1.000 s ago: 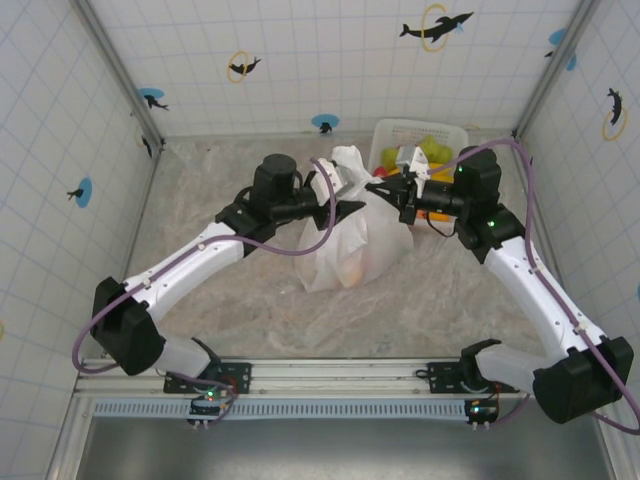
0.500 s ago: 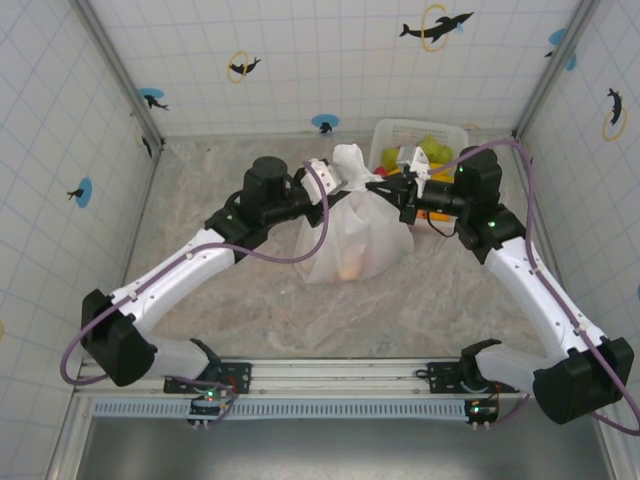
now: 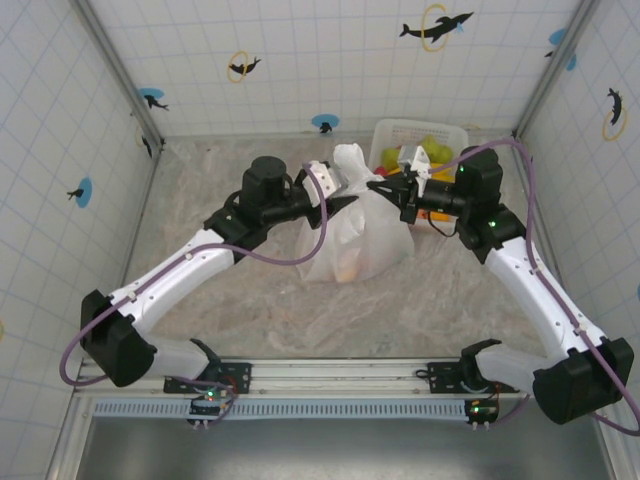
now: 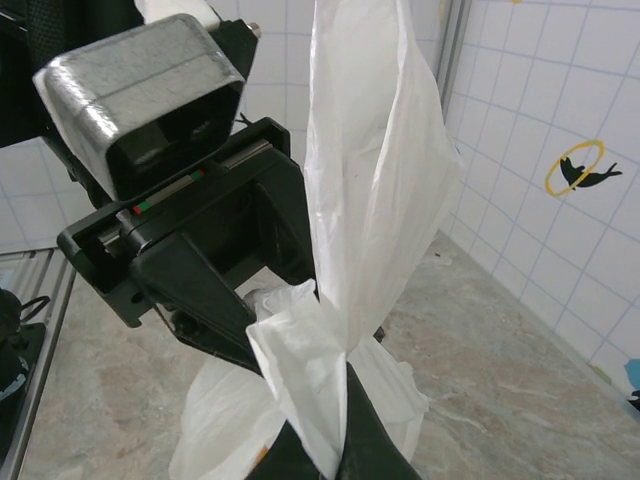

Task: Place the fake fruits into the plastic bag and tie a complex knot

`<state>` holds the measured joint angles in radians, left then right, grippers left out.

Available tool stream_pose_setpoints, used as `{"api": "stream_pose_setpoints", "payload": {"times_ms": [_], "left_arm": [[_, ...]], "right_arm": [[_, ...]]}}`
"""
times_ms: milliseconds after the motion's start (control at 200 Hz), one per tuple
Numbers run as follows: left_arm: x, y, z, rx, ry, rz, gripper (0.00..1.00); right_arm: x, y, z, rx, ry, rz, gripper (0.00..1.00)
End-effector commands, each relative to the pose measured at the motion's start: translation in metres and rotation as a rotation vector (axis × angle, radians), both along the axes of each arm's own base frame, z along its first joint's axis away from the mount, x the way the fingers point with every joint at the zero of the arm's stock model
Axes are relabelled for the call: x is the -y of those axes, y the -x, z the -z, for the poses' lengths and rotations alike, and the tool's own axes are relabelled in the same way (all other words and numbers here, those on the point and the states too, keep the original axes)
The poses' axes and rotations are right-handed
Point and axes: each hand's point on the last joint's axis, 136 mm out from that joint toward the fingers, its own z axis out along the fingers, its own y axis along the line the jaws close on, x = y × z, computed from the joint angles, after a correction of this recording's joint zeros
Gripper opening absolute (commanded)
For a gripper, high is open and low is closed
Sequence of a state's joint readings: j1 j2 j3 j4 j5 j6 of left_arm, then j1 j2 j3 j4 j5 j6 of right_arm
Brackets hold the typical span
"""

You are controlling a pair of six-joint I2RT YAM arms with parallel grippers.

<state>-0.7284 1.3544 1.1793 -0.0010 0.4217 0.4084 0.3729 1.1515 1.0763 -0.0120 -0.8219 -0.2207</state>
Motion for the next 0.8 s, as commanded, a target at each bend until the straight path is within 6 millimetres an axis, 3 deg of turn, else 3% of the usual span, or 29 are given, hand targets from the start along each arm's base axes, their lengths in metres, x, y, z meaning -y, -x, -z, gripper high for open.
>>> {"api": "stream_pose_setpoints", "payload": {"times_ms": [0,115,245,425,796], "left_arm": [[0.014,0.013,0.007,0.016,0.003,0.052,0.59],[0.018,0.005,0.014,0.017,-0.011,0.016,0.64],[0.015,-0.019,0.017,0.061,-0.038,-0.129,0.65],[0.004,-0.033,0.01,0.154,-0.056,-0.256,0.52],[-0.015,-0.027,-0.025,0.308,0.005,-0.341,0.44]], "right_arm": [[0.003,0.003,0.001,0.011,-0.008,0.008,0.0],[0.002,0.004,0.001,0.008,-0.01,0.005,0.0],[0.002,0.005,0.002,0.006,-0.01,0.004,0.0],[0.002,0.007,0.003,0.005,-0.009,0.007,0.0],[0.003,0.005,0.004,0.002,-0.008,0.014,0.0]]}}
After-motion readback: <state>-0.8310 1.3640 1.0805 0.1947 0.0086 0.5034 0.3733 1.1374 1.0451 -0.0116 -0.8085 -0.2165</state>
